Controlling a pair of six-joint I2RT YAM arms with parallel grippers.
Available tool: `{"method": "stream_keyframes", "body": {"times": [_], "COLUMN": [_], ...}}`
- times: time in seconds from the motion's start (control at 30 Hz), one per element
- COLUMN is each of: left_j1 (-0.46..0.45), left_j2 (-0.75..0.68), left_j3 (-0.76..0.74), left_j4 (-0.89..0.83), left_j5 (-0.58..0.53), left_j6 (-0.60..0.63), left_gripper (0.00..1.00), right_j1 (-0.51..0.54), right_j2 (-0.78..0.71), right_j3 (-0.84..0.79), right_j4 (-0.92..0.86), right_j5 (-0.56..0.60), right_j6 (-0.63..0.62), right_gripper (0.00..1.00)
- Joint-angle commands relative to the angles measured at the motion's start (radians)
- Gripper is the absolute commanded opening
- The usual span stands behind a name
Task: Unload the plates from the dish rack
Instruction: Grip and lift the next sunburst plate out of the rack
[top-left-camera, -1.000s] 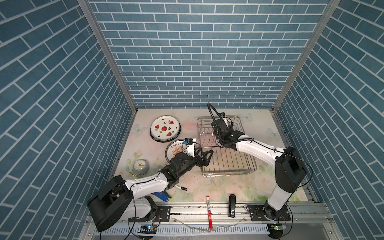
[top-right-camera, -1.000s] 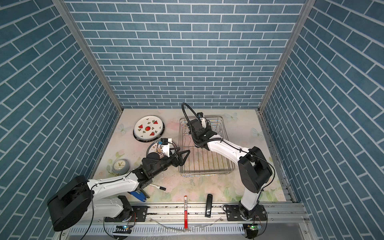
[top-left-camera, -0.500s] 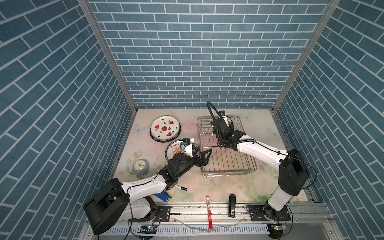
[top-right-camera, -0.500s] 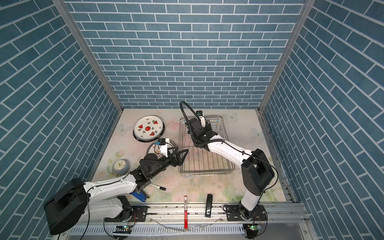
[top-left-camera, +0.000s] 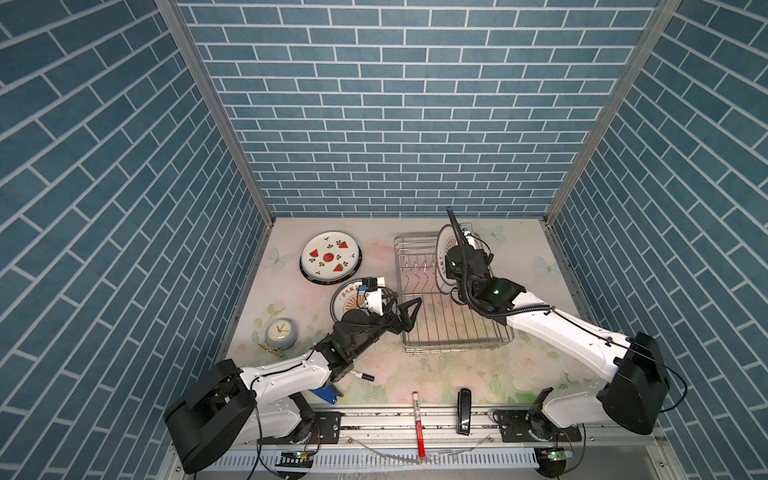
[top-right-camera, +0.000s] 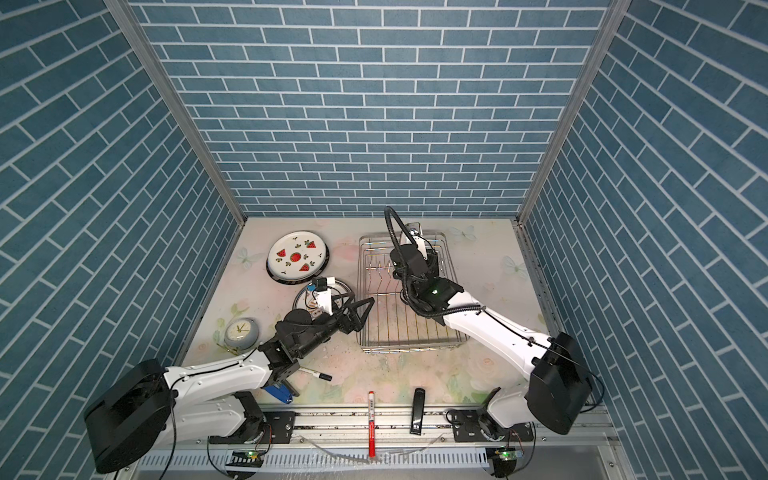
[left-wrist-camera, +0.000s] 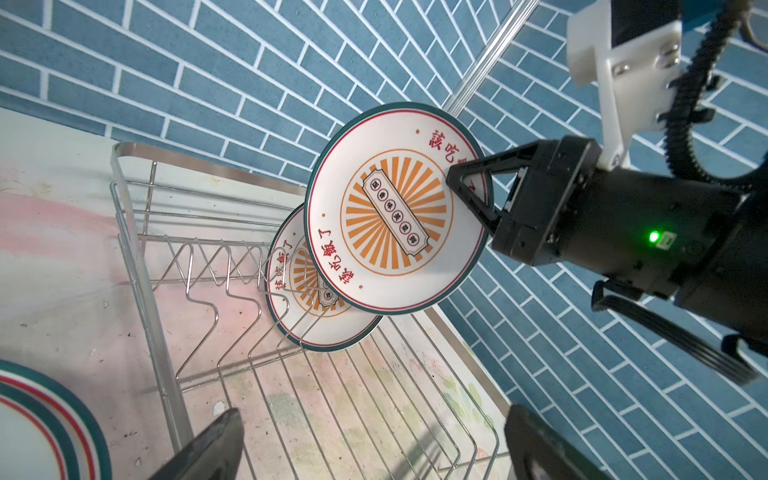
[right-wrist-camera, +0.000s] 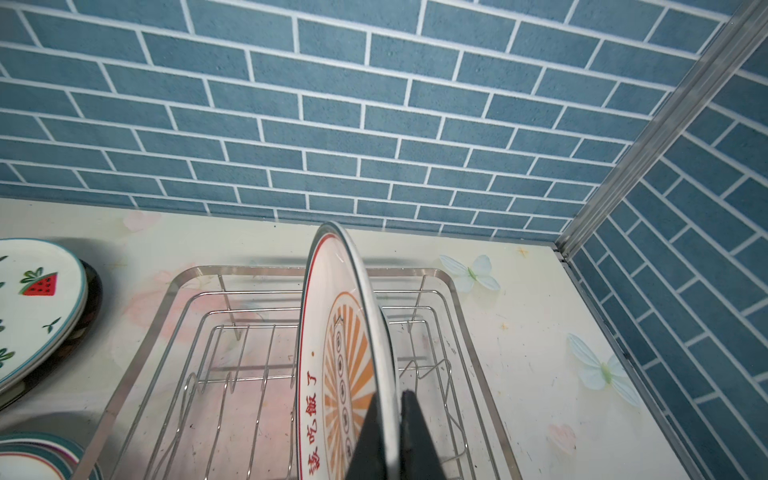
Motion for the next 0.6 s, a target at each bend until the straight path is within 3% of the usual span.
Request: {"method": "stream_keyframes", "body": {"times": [0.0,0.2,0.57], "left_j1": [-0.007,-0.006,-0.006], "left_j2": [-0.016,-0.015,-0.025], "left_j3": [-0.020,-0.071,-0.079], "left_j4": [0.062,0.202,0.231], "left_j5": [0.005,0.047,0.064], "left_j6": [-0.004,0.017,0.007], "left_gripper": [1.00,1.00,1.00], "right_j1": [-0.009,-0.120,-0.372], "right_j2": [-0.089,-0.217,-0.358], "right_j3": [-0.060,-0.155,-0.303], "right_j4": [0.136,0.133,0.246], "right_j5": [-0.103,-0.414,-1.070], "right_j6": [-0.024,0.094,0.318], "right_gripper": [0.00,0.00,0.00]}}
